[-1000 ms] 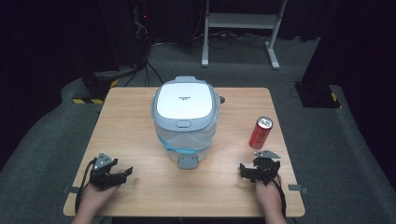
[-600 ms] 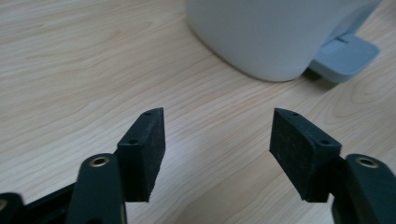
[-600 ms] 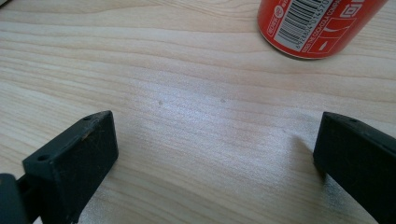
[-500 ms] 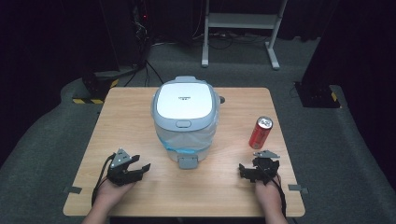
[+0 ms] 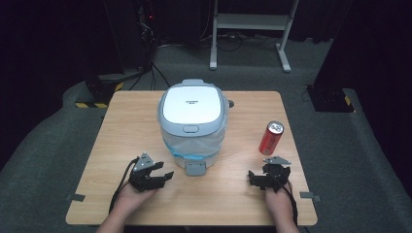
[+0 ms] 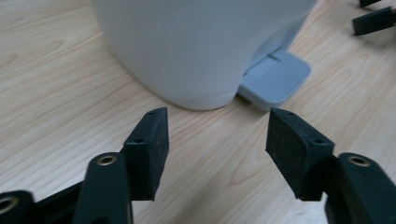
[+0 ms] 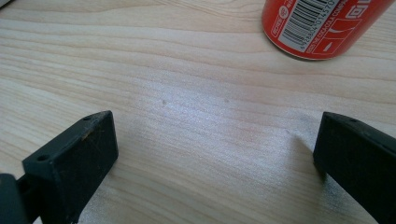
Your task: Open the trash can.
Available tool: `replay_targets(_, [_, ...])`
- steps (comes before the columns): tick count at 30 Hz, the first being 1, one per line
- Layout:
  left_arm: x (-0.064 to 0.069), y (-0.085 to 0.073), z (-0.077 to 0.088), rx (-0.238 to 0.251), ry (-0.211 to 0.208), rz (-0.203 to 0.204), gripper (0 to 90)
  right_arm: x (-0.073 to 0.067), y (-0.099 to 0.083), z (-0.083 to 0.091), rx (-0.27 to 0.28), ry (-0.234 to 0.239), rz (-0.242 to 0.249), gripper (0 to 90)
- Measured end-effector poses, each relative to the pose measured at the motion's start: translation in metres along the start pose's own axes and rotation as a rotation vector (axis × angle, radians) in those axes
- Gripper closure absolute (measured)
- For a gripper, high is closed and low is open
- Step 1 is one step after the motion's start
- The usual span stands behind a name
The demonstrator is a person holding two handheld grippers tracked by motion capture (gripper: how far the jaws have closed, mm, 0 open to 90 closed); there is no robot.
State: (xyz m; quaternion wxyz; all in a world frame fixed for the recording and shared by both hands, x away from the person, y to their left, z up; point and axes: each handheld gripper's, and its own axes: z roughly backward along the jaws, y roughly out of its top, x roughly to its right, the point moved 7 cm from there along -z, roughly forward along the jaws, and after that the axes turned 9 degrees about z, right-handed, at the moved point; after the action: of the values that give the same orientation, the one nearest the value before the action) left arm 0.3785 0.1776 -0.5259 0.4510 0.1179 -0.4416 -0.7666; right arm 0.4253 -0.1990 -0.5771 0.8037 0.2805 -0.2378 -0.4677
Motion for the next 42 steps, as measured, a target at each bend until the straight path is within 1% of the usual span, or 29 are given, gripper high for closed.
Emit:
replay_targets(3, [0.007,0.003,-0.003,0.017,-0.013,-0.003,45.2,0.0,0.0,0.0,0.0,0.001,0.001,0.0])
replay_targets(5, [0.011,0.004,-0.006,0.016,-0.021,0.0,46.9,0.0,0.0,0.0,0.001,0.002,0.007,0.0])
replay_targets(8, [0.019,0.005,-0.01,0.016,-0.034,-0.021,50.0,0.0,0.0,0.0,0.001,0.002,0.008,0.0])
replay_targets(9, [0.021,0.006,-0.012,0.015,-0.035,-0.034,51.0,0.0,0.0,0.0,0.001,0.004,0.009,0.0])
replay_targets(11, [0.026,0.007,-0.014,0.027,-0.042,-0.049,54.4,0.0,0.0,0.0,0.002,0.006,0.01,0.0])
replay_targets(12, [0.028,0.007,-0.014,0.036,-0.034,-0.068,57.0,0.0,0.0,0.0,0.002,0.006,0.01,0.0])
replay_targets(13, [0.03,0.008,-0.015,0.046,-0.036,-0.071,59.6,0.0,0.0,0.0,0.002,0.006,0.01,0.0])
replay_targets(15, [0.034,0.009,-0.018,0.05,-0.057,-0.075,64.2,0.0,0.0,0.0,0.002,0.006,0.01,0.0])
replay_targets(17, [0.038,0.008,-0.021,0.048,-0.06,-0.092,68.1,0.0,0.0,0.0,0.002,0.005,0.011,0.0])
replay_targets(18, [0.04,0.008,-0.023,0.043,-0.065,-0.093,69.8,0.0,0.0,0.0,0.002,0.006,0.01,0.0])
replay_targets(21, [0.046,0.01,-0.029,0.037,-0.067,-0.115,73.3,0.0,0.0,0.0,0.002,0.006,0.01,0.0])
replay_targets(24, [0.051,0.013,-0.035,0.046,-0.064,-0.118,75.3,0.0,0.0,0.0,0.002,0.006,0.011,0.0])
replay_targets(26, [0.053,0.014,-0.038,0.041,-0.069,-0.119,77.6,0.0,0.0,0.0,0.002,0.006,0.01,0.0])
replay_targets(27, [0.055,0.015,-0.041,0.038,-0.071,-0.127,78.1,0.0,0.0,0.0,0.002,0.006,0.01,0.0])
replay_targets(29, [0.058,0.016,-0.044,0.035,-0.073,-0.126,78.2,0.0,0.0,0.0,0.002,0.006,0.011,0.0])
replay_targets(32, [0.059,0.016,-0.049,0.031,-0.076,-0.117,77.3,0.0,0.0,0.0,0.001,0.006,0.01,0.0])
replay_targets(33, [0.058,0.017,-0.05,0.028,-0.069,-0.126,76.7,0.0,0.0,0.0,0.002,0.006,0.011,0.0])
replay_targets(35, [0.059,0.017,-0.053,0.024,-0.071,-0.123,75.1,0.0,0.0,0.0,0.002,0.007,0.012,0.0])
replay_targets(36, [0.059,0.017,-0.054,0.022,-0.069,-0.125,74.0,-0.001,0.0,0.0,0.002,0.008,0.013,0.0])
replay_targets(38, [0.059,0.018,-0.057,0.021,-0.059,-0.143,72.1,-0.001,0.0,0.0,0.001,0.011,0.012,0.0])
replay_targets(42, [0.059,0.017,-0.062,0.007,-0.047,-0.155,70.0,-0.001,0.0,0.0,0.002,0.012,0.015,0.0])
